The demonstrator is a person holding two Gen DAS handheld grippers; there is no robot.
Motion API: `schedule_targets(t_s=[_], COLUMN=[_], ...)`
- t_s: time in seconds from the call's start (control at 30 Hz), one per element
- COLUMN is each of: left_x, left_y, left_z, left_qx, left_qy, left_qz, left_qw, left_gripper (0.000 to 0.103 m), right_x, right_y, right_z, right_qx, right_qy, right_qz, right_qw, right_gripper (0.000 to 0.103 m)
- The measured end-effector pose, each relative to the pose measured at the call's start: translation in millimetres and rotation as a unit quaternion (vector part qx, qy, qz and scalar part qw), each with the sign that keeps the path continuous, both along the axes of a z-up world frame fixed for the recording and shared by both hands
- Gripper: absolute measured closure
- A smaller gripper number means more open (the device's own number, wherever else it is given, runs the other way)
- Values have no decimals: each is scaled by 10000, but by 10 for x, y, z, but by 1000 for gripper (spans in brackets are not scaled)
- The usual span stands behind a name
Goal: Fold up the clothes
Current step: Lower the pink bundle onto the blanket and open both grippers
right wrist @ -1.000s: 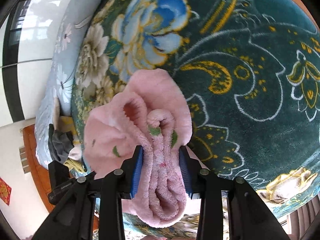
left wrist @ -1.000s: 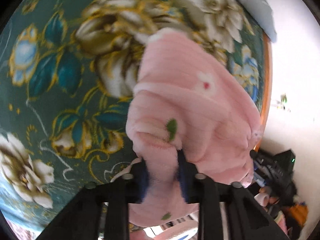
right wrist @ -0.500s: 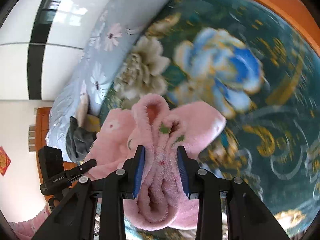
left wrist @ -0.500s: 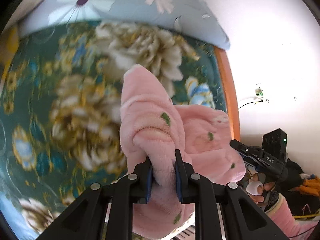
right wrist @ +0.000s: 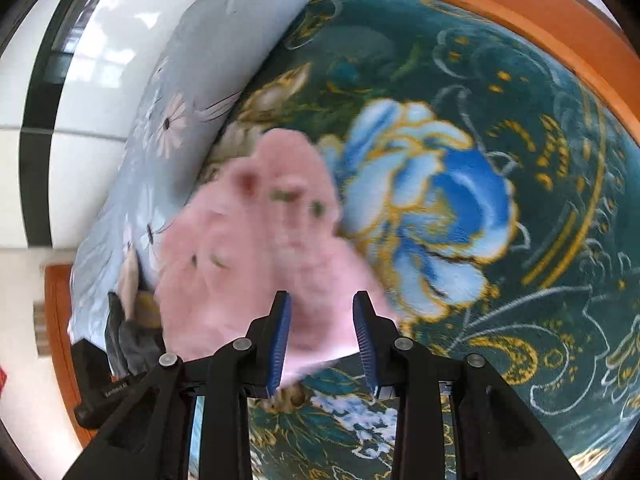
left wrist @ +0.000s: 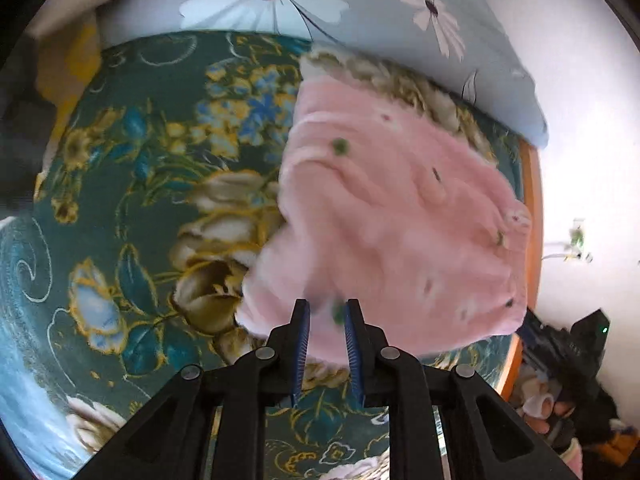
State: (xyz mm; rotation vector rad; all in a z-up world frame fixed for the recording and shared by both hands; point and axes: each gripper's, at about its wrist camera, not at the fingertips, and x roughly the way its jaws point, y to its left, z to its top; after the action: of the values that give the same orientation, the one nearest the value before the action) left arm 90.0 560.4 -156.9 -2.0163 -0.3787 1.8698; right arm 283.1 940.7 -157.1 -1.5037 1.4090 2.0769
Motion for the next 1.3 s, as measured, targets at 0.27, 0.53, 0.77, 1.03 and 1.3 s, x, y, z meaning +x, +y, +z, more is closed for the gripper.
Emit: schedule_targets(t_s=[0.27, 0.53, 0.77, 1.03, 1.3], left_x=[-7, 157, 277, 625, 771], left_y=[262, 276, 262, 429, 559], left_z=[80, 57, 72, 81, 143], left_qx=[101, -80, -180, -397, -785], left_qy=[243, 226, 224, 236, 361], left_qz=[-572, -818, -921, -989, -820], left_qw=[9980, 9964, 9953, 9940, 9929], left_gripper=[79, 77, 56, 29, 15], right_x=[-672, -785, -564, -262, -235], right_y=[-505, -612, -805, -1034, -1097], right_z=[337, -84, 279, -94, -79], right_qx=[398, 842, 878, 804, 1177], right_qy=[567, -294, 173, -554, -518], right_qz=[1099, 1408, 1643, 2275, 2491], right_qw=[9915, 9860, 9823, 9689, 9599], right_gripper=[69, 84, 77, 64, 22])
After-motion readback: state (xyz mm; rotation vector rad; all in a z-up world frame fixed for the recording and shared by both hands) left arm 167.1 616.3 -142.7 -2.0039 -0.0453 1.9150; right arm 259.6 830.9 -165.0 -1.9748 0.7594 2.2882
